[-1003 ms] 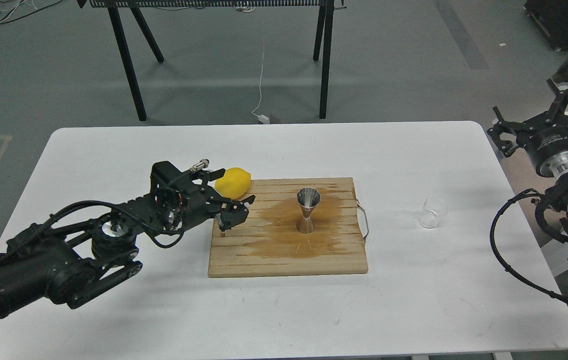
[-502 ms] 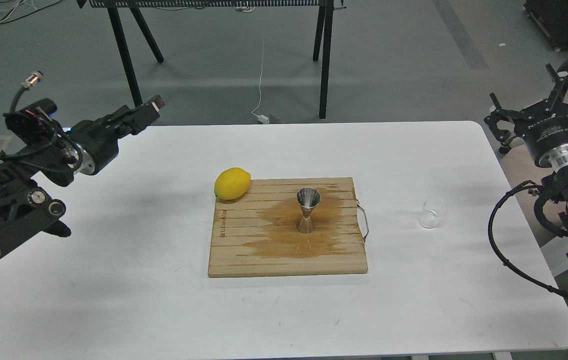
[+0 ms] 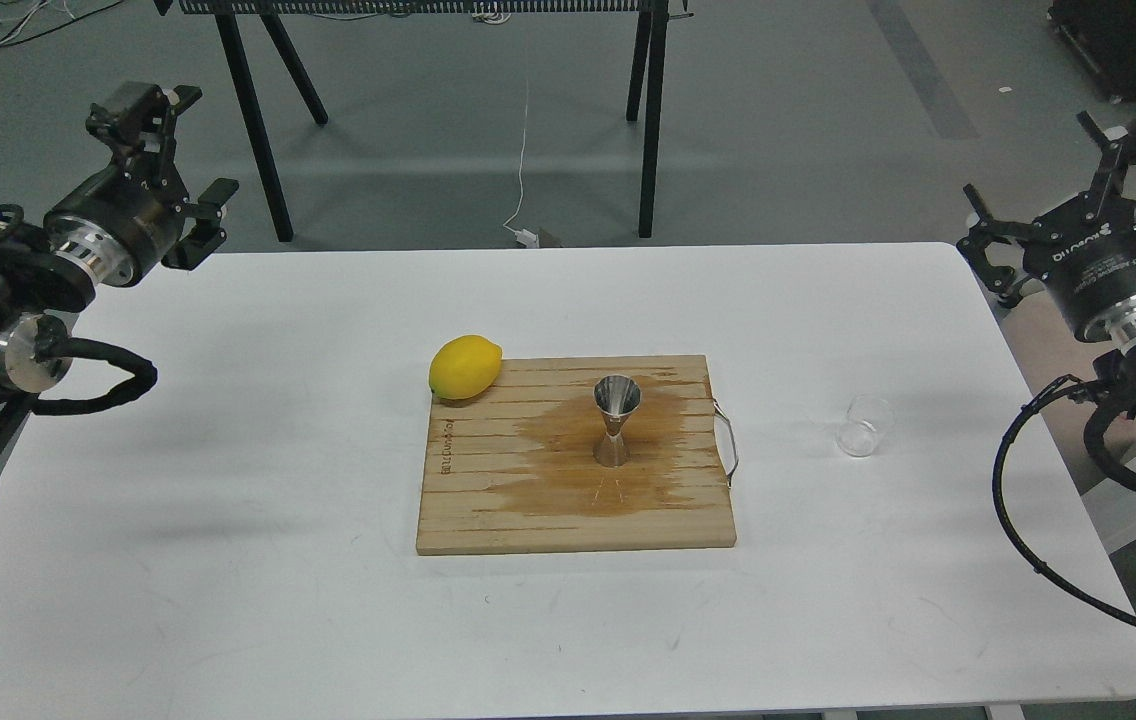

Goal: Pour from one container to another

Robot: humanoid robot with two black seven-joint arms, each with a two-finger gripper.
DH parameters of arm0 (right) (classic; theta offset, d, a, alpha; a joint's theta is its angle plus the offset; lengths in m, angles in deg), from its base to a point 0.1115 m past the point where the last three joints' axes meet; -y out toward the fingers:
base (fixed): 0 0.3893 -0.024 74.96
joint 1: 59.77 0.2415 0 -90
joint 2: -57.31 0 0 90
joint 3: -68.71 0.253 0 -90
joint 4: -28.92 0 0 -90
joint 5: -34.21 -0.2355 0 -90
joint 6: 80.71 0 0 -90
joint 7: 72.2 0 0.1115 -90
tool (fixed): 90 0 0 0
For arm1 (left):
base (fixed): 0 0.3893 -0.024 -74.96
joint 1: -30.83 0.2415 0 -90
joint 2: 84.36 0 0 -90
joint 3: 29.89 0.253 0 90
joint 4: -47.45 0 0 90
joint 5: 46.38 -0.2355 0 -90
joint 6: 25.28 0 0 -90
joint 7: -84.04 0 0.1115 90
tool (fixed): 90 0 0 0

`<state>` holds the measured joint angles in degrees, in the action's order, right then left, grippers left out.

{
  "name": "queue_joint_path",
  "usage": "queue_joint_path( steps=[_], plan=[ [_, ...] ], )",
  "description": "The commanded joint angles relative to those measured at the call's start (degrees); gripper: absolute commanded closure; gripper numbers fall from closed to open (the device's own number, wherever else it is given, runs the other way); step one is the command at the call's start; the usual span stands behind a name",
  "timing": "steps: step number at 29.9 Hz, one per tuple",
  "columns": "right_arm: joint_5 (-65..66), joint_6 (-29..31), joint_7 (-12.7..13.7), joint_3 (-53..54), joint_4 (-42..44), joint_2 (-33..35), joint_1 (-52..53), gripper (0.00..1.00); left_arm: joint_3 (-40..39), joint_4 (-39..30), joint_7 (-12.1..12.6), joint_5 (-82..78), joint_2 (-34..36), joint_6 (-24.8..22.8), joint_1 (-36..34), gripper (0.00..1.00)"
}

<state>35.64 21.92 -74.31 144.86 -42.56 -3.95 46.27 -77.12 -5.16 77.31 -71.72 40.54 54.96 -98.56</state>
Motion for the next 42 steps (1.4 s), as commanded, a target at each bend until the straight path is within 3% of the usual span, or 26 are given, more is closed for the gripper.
queue_joint_path(
  steps=[1,7,11,18,24,42],
  plan=[
    [-0.11,-3.30,-0.01,5.21,-9.88,0.27,-10.56,0.01,-0.49,2.77,-0.12,0.20,-0.45,-0.79,-0.25,0.02],
    [-7.82,-7.08,0.17,9.19,-14.12,-4.38,-21.91,0.01,-0.49,2.78,-0.12,0.20,-0.45,-1.93,-0.69,0.01],
    [-11.18,-10.87,0.08,9.01,-13.86,-7.19,-24.03,0.01,-0.40,2.69,-0.12,0.20,-0.54,-1.93,-0.69,0.01],
    [-12.94,-11.22,-0.10,12.96,-13.60,-20.45,-26.32,0.01,-0.67,2.69,-0.12,0.37,-0.54,-1.93,-0.87,0.01],
    [-12.94,-13.24,-1.15,13.05,-8.77,-26.44,-25.53,0.01,-0.67,2.60,-0.21,0.37,-0.45,-1.75,-0.87,0.01],
    [-12.68,-17.02,-1.41,7.52,6.97,-28.38,-14.02,0.01,-0.93,2.60,-0.30,0.46,-0.54,1.32,-2.45,0.01]
  ],
)
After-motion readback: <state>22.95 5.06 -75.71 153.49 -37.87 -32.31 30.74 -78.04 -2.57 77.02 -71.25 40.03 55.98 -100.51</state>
